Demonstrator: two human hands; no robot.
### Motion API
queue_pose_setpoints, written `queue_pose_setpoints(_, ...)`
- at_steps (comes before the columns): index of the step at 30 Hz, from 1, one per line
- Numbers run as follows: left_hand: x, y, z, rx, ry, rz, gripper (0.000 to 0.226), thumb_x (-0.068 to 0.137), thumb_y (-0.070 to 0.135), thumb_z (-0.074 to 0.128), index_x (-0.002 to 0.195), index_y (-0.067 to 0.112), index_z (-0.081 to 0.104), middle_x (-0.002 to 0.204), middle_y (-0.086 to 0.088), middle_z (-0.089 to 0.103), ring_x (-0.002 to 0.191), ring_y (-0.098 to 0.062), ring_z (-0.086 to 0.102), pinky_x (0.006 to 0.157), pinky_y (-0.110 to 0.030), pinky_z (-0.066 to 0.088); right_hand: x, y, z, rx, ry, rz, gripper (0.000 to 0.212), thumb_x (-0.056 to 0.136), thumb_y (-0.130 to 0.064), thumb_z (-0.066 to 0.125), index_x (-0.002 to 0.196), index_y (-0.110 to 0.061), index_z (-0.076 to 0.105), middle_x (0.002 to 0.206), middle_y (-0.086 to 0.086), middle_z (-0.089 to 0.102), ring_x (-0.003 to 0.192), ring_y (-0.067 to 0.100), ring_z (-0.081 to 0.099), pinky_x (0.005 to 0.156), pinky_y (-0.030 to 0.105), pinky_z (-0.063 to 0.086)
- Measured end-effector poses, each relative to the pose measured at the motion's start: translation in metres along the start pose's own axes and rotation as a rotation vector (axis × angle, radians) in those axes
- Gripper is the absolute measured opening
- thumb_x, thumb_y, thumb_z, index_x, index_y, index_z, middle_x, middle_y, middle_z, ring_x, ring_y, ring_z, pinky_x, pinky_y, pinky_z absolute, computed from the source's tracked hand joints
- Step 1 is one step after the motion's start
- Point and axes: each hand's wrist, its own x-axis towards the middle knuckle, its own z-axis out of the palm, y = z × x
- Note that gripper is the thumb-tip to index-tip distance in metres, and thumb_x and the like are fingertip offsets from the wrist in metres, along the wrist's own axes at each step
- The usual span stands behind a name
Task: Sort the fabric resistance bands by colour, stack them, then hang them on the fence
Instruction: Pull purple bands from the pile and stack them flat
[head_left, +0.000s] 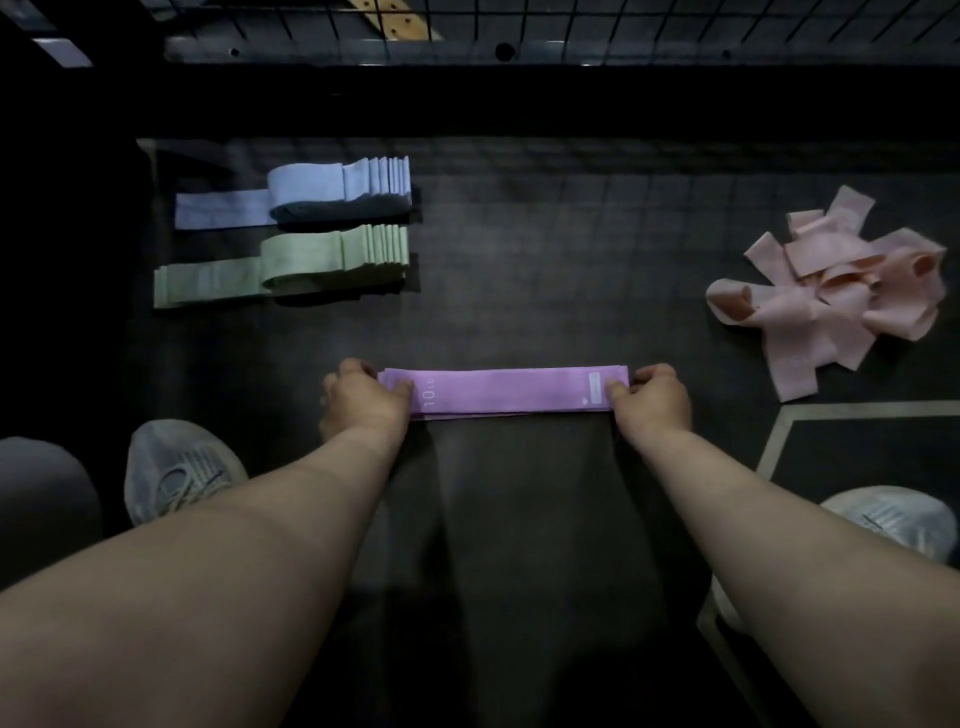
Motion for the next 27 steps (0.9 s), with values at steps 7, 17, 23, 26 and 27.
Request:
queue_pose_setpoints(7,0.004,0.009,0.009,-0.307,-0.019,-0.173,0.035,0.089,0.026,0.065,0.117,0.007,0.060,0.116,-0.012,0.065,0.105,-0.029,0.063,0.092,-0.028,0.046,0.003,-0.010,0.001,0.046,-0.037,-0.011,0.042,0.088,-0.028,0.071,0.122,-0.010,0.055,0.119,0.010,0.063,0.108,0.028,0.061,0.096,0.037,0.050)
queue_pose_setpoints(17,0.004,0.007,0.004,-0.325,-0.135,-0.203,0.022,0.069,0.025,0.063,0.086,0.012,0.067,0.092,-0.011,0.071,0.087,-0.031,0.067,0.088,-0.039,0.057,0.004,-0.011,-0.006,0.068,-0.131,-0.025,0.018,0.087,-0.024,0.072,0.096,-0.016,0.059,0.098,0.006,0.064,0.088,0.022,0.061,0.082,0.036,0.052)
queue_pose_setpoints(23,-0.001,-0.004,-0.008,-0.072,-0.317,0.107,0.013,0.076,0.014,0.067,0.075,0.026,0.062,0.077,0.003,0.067,0.083,-0.026,0.067,0.084,-0.033,0.056,0.000,-0.009,-0.016,0.052,-0.269,-0.135,0.030,0.088,-0.016,0.072,0.115,-0.014,0.061,0.103,0.004,0.064,0.092,0.019,0.061,0.083,0.029,0.047)
queue_pose_setpoints(26,0.002,0.005,-0.015,-0.108,-0.351,0.093,0.019,0.079,0.003,0.070,0.073,0.019,0.063,0.074,-0.007,0.066,0.069,-0.023,0.062,0.068,-0.030,0.056,-0.001,-0.010,-0.020,0.119,-0.310,-0.089,0.018,0.089,-0.016,0.071,0.106,-0.017,0.063,0.098,0.006,0.066,0.085,0.018,0.061,0.076,0.029,0.047)
queue_pose_setpoints(27,0.003,0.008,-0.018,-0.137,-0.365,0.063,0.020,0.080,0.001,0.071,0.074,0.018,0.062,0.074,-0.009,0.064,0.064,-0.022,0.059,0.059,-0.026,0.053,-0.002,-0.012,-0.022,0.155,-0.325,-0.052,0.015,0.090,-0.017,0.070,0.103,-0.017,0.063,0.095,0.006,0.067,0.082,0.018,0.062,0.072,0.029,0.048)
